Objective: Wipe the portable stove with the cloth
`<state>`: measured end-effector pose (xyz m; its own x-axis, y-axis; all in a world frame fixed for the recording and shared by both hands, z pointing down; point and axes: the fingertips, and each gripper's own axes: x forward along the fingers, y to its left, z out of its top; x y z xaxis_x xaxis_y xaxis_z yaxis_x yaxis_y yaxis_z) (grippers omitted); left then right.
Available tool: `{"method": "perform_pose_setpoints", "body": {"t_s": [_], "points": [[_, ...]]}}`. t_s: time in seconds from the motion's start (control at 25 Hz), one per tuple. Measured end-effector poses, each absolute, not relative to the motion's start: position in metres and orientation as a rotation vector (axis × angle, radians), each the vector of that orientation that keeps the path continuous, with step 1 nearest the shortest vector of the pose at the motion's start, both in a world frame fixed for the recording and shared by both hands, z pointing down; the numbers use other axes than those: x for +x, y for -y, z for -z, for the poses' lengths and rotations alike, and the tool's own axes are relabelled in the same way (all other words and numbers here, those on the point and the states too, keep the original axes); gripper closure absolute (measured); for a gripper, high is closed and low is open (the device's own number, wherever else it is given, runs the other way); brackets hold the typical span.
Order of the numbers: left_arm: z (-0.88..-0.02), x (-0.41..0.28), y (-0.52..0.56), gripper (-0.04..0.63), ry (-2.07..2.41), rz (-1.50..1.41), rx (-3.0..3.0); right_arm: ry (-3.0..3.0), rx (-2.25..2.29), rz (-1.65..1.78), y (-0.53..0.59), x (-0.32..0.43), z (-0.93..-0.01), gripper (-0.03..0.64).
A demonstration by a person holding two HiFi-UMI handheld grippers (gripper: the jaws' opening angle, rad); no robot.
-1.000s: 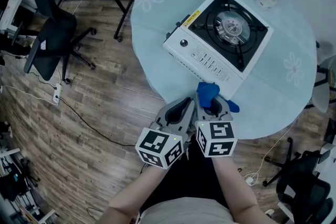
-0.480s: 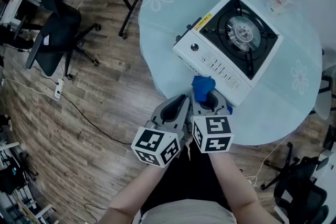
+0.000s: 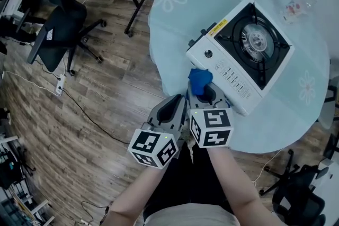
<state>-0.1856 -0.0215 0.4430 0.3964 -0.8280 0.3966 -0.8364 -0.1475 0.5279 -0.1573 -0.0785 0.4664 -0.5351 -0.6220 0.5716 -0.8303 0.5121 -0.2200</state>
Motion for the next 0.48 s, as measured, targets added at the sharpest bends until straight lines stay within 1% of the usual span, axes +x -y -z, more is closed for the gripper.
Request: {"method": "perform_pose_setpoints", "body": {"t_s": [0.48], "points": [[-0.445,-0.217,0.026,0.546,1.519,0.004,1.893,2.371,1.113,-0.651,0.1,-0.195,-0.465,0.547]]}}
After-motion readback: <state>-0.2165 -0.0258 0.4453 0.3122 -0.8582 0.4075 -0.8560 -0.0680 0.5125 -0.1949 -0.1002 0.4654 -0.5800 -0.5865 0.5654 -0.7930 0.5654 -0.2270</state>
